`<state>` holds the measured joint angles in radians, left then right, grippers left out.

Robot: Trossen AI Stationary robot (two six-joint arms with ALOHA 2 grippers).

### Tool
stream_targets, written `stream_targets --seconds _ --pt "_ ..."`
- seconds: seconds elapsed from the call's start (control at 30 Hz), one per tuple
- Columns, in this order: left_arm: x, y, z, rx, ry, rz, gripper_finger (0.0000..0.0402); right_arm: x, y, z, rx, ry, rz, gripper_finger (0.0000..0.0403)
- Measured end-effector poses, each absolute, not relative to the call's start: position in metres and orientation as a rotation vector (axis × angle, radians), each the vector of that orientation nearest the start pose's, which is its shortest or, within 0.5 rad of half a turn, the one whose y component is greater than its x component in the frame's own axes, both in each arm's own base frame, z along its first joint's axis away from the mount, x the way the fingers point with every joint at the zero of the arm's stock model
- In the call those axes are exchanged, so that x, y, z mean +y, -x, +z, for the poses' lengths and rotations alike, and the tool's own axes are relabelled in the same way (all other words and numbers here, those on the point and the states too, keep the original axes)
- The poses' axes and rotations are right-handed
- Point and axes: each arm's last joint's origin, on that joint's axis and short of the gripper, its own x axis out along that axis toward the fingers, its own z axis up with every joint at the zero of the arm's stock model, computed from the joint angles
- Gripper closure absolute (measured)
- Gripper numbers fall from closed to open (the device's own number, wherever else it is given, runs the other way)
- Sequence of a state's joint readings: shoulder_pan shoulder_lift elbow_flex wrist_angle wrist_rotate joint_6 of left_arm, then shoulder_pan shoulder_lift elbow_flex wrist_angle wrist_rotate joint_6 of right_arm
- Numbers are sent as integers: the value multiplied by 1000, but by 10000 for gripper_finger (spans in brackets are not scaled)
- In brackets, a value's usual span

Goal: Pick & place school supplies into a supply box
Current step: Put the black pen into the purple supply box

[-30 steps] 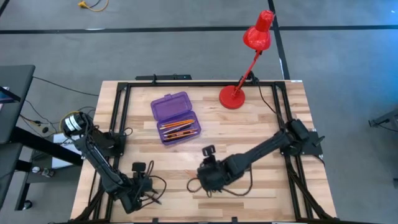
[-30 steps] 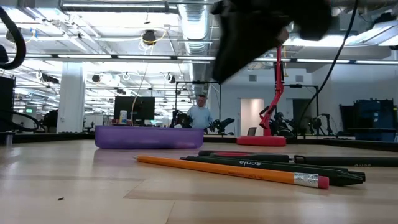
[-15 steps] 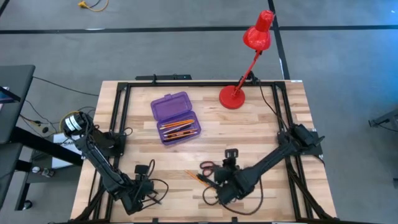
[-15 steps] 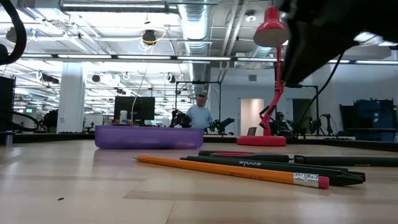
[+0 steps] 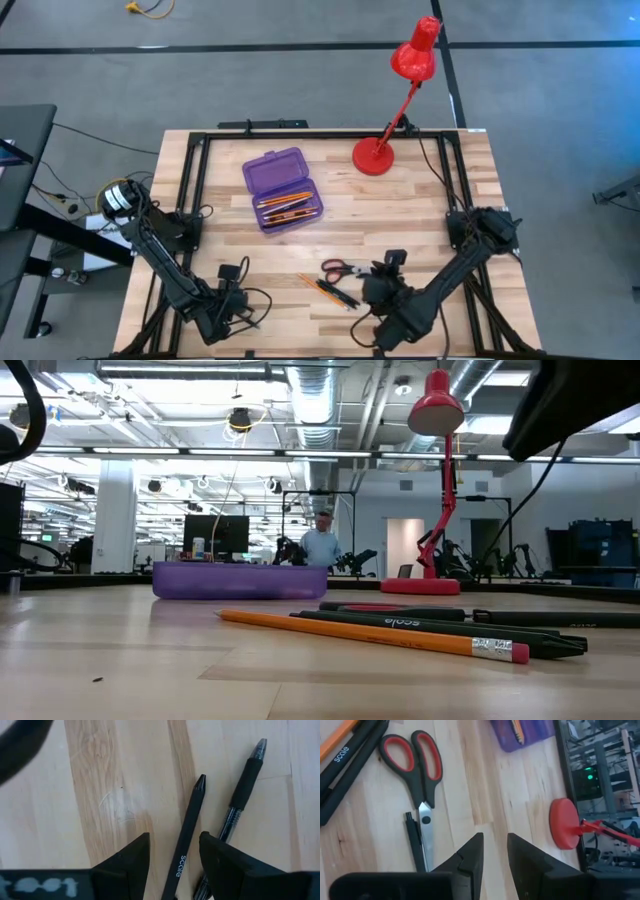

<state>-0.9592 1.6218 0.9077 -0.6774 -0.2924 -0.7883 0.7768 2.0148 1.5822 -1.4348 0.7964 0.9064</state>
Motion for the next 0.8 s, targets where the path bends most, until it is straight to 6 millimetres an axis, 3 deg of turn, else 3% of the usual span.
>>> stream_targets --seconds 0.8 --pt "-216 -160 151 1266 -207 -108 244 233 -265 212 1043 551 -597 321"
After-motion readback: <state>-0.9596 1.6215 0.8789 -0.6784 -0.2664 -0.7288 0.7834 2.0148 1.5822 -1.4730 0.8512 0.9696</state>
